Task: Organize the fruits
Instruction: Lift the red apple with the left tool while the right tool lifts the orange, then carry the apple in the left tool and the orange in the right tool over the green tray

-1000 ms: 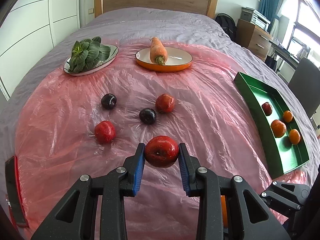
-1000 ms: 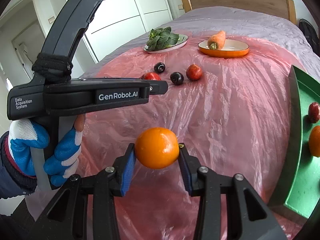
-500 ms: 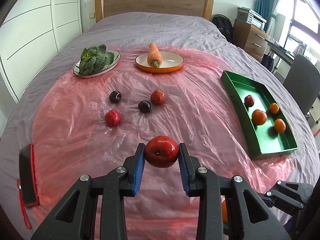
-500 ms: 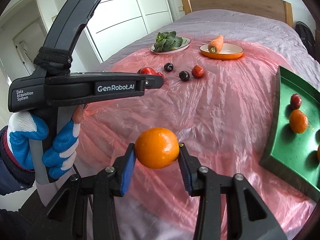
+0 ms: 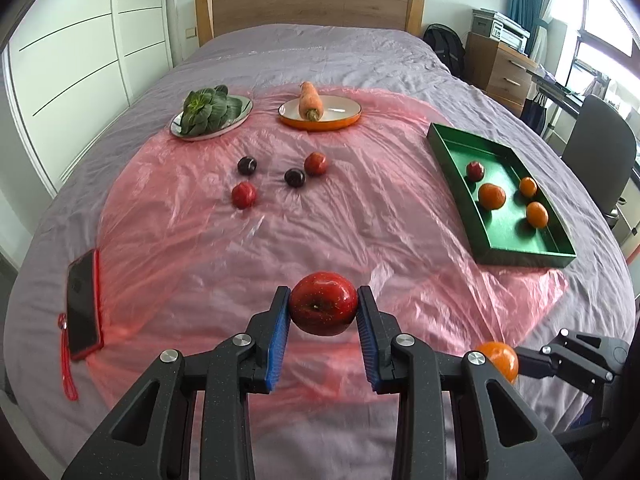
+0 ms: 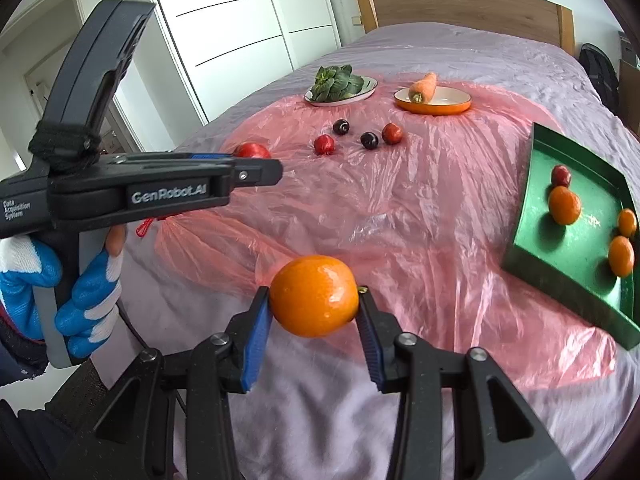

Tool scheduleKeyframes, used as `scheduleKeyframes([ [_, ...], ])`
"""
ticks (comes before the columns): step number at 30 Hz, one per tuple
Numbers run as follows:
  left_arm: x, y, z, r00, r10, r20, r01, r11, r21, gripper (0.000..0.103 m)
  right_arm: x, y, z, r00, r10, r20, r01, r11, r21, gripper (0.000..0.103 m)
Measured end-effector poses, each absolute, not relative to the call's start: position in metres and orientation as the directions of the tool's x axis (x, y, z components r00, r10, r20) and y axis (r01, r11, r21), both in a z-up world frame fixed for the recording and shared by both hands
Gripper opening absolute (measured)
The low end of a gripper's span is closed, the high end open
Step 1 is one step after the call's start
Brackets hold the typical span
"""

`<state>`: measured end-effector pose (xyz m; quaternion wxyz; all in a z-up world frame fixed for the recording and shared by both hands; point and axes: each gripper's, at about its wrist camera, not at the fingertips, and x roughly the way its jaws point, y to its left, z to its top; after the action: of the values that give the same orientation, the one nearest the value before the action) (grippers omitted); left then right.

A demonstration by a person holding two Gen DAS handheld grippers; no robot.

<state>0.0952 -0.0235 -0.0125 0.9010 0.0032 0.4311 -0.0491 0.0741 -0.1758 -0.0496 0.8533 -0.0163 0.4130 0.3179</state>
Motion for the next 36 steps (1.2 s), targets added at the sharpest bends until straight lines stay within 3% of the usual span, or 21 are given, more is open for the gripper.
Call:
scheduleKeyframes([
  [15,0.037,-0.036,-0.003,0.615,-0.018,-0.788,0.069,0.997,0.03,0.028,0.034,-0.208,-0.051,0.473,0.527,-0.706,-0.519,0.814,0.26,0.067],
  [36,0.005,-0.134,0.015,0.63,-0.055,-0.775,0.24,0.963,0.127,0.028,-0.006,-0.292,-0.04,0.575,0.457,-0.678,-0.401,0.88,0.252,0.067],
])
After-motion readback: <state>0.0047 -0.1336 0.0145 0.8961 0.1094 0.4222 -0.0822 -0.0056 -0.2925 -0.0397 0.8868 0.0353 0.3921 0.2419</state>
